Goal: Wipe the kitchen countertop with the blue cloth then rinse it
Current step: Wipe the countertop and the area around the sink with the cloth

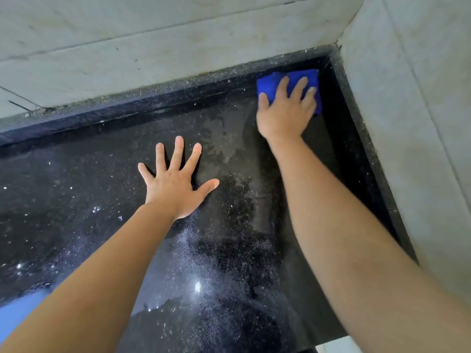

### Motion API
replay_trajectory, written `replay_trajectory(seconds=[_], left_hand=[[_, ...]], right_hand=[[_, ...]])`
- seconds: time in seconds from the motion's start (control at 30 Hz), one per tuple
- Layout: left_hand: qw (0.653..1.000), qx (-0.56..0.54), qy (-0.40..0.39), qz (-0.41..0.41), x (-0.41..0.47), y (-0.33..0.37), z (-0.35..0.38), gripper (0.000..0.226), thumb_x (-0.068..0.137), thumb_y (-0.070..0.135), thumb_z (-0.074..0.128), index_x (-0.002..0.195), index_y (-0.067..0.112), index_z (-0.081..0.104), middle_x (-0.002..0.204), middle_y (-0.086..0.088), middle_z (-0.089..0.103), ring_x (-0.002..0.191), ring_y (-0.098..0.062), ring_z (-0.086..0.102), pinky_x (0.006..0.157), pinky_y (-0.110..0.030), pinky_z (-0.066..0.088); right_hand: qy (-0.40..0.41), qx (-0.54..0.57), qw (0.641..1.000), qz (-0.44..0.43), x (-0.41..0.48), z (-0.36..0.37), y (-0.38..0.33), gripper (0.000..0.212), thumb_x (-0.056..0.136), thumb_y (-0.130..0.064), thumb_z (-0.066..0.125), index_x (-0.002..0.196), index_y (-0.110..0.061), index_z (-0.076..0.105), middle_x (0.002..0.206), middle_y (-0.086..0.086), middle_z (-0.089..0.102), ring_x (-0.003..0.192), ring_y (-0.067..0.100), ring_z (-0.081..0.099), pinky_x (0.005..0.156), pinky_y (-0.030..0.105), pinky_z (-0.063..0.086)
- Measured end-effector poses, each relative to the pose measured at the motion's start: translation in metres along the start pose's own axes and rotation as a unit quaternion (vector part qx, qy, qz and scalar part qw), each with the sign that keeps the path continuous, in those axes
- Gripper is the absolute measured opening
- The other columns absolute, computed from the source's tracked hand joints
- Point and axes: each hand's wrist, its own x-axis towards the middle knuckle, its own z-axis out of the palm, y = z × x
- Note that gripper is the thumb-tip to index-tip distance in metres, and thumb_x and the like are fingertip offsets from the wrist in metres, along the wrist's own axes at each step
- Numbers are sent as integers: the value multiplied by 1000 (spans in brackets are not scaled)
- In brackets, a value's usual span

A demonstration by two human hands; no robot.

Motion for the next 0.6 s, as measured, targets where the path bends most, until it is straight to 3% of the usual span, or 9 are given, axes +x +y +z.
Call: replay_trajectory(seconds=[0.07, 0.17, 0.23, 0.37, 0.5, 0.6], left_hand=[[1000, 2, 6, 0, 0, -1, 2, 89, 80, 89, 11, 152, 46, -18, 163, 7, -26, 150, -35, -20, 113, -72, 4], [1000, -4, 4, -2, 0, -1, 6, 90, 79, 89, 9, 152, 46, -20, 162, 8, -29, 149, -34, -23, 113, -72, 1], [1000, -16, 2, 0, 2, -1, 7, 89, 79, 90, 9, 151, 46, -21, 161, 8, -31, 149, -34, -25, 113, -72, -2], [1000, -22, -4, 7, 2, -1, 8, 88, 79, 90, 9, 149, 47, -25, 159, 7, -35, 147, -35, -28, 112, -73, -5], [999, -30, -9, 6, 2, -3, 9, 87, 80, 89, 8, 148, 48, -26, 158, 8, -37, 147, -34, -30, 112, -72, -7], [999, -31, -12, 4, 1, -2, 10, 87, 80, 89, 9, 148, 48, -26, 158, 8, -37, 147, -34, -30, 112, -72, -7]], right_hand=[[-2, -24, 996, -90, -28, 12, -22, 68, 101, -57, 24, 157, -19, 26, 164, 21, 17, 149, 44, 14, 118, 53, 18], [-26, -50, 949, -311, -69, 17, -2, 65, 101, -60, 25, 154, -24, 36, 162, 16, 26, 148, 41, 24, 117, 50, 24], [-19, -57, 934, -352, -60, 15, 34, 63, 100, -62, 30, 152, -28, 41, 161, 14, 30, 147, 38, 29, 116, 48, 28], [-1, -65, 974, -216, -12, -5, 79, 66, 98, -65, 34, 154, -29, 37, 163, 15, 25, 148, 40, 24, 118, 50, 25], [-25, -43, 997, -61, 3, -8, 35, 66, 101, -59, 31, 158, -27, 23, 166, 16, 10, 151, 41, 9, 120, 52, 14], [-22, -39, 994, -103, -24, 4, -2, 65, 101, -56, 31, 158, -25, 24, 166, 17, 12, 150, 42, 12, 119, 52, 16]])
